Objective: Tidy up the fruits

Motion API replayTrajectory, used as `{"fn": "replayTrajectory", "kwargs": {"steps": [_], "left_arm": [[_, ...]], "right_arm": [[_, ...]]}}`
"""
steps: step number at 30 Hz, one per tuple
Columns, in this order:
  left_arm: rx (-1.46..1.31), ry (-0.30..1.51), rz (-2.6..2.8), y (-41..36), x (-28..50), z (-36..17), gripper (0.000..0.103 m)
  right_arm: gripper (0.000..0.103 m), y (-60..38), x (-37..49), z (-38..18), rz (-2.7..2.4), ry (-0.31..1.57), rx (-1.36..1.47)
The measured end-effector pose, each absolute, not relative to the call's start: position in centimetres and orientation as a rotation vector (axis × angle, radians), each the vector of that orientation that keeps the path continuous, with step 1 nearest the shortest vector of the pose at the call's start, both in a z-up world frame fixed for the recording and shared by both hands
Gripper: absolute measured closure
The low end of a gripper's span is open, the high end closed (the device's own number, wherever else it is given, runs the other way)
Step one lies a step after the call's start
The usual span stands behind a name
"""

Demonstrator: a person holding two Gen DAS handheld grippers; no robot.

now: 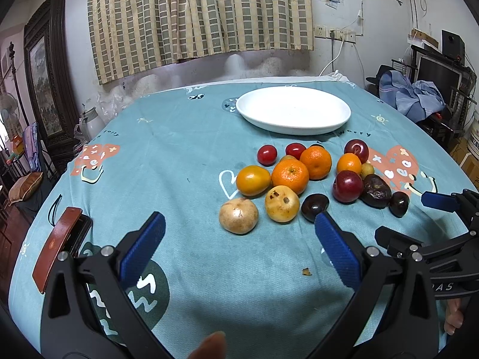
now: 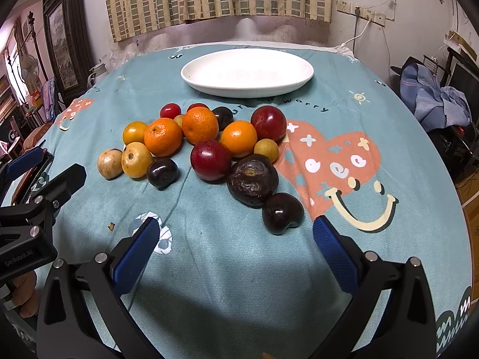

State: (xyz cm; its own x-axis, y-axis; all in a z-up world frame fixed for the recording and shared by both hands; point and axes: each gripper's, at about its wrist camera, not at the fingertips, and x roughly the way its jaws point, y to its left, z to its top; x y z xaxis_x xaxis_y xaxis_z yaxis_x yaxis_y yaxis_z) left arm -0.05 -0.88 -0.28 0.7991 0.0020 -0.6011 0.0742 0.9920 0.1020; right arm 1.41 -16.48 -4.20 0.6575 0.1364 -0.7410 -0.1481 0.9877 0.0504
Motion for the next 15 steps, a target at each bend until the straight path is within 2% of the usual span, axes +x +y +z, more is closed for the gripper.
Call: {"fn": "replayTrajectory", "kwargs": {"steps": [15], "left_arm": [[0.121, 0.645, -0.039, -0.83, -0.05, -0.21, 0.002]], "right_arm": [[0.001, -16.45, 1.41, -4.15, 0.161, 0.841, -0.015]]}}
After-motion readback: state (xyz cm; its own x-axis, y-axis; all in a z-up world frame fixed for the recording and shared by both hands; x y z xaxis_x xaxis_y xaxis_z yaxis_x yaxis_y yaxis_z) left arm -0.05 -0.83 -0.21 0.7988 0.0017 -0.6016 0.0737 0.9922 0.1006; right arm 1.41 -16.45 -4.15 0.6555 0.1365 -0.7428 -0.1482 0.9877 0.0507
